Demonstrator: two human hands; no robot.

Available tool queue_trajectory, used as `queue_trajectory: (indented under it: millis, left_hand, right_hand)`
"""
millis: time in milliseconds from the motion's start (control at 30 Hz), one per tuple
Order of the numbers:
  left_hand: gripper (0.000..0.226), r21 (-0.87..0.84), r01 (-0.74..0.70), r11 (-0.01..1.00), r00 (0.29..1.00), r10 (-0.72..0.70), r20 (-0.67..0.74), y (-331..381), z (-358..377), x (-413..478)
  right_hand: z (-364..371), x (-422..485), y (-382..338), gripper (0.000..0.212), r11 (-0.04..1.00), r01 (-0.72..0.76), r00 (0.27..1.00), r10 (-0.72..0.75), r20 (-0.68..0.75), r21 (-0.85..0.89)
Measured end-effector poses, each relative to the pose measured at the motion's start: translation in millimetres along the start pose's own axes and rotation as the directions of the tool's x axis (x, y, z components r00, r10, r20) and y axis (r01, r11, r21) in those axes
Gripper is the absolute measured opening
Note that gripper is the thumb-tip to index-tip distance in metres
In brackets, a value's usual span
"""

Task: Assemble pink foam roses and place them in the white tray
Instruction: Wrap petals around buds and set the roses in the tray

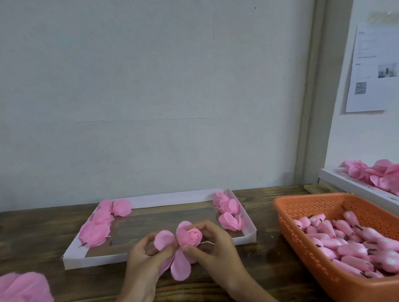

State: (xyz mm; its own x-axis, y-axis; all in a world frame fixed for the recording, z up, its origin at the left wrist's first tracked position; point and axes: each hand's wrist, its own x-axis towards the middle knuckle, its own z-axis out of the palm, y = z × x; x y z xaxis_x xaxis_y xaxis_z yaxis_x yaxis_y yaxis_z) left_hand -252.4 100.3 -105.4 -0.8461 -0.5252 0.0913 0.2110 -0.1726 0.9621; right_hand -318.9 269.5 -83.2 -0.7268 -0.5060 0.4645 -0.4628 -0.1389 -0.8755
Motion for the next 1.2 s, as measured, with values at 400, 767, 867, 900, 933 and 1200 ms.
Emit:
queue_trajectory:
  millis: [400, 767, 867, 900, 933, 1200]
  left_hand:
    - [0.061, -0.044, -0.014, 0.999, 1.000, 0.013, -0.017, -1, 1, 1]
    - [0.034, -0.060, 0.023, 0.998, 0.999, -0.024, -0.026, -2, 3, -1]
    - [0.038, -0.041, 0.042, 0.998, 0.999, -0.043, -0.014, -3, 1, 0]
    - [0.038, -0.036, 0.046, 0.998, 0.999, -0.047, -0.013, -2, 1, 1]
    - [0.038, -0.028, 0.045, 0.999, 0.999, -0.045, -0.012, -2, 1, 1]
    - [0.035, -0.006, 0.017, 1.000, 0.998, -0.016, 0.057, 1, 4, 0]
  right_hand:
    - [-1, -1, 4, 0.023, 0.990, 0.053, 0.998, -0.047, 0.046, -0.131]
    - [2, -2, 8, 0.021, 0.871, 0.193, 0.981, -0.175, 0.081, -0.451]
    - [5, -2, 11, 0.022, 0.834, 0.207, 0.977, -0.199, 0.071, -0.511]
    - [7, -2, 12, 0.023, 0.832, 0.210, 0.976, -0.207, 0.064, -0.514]
    - [7, -2, 12, 0.023, 0.833, 0.216, 0.974, -0.218, 0.056, -0.509]
    - [4, -1, 7, 0.014, 0.889, 0.251, 0.965, -0.262, 0.024, -0.382]
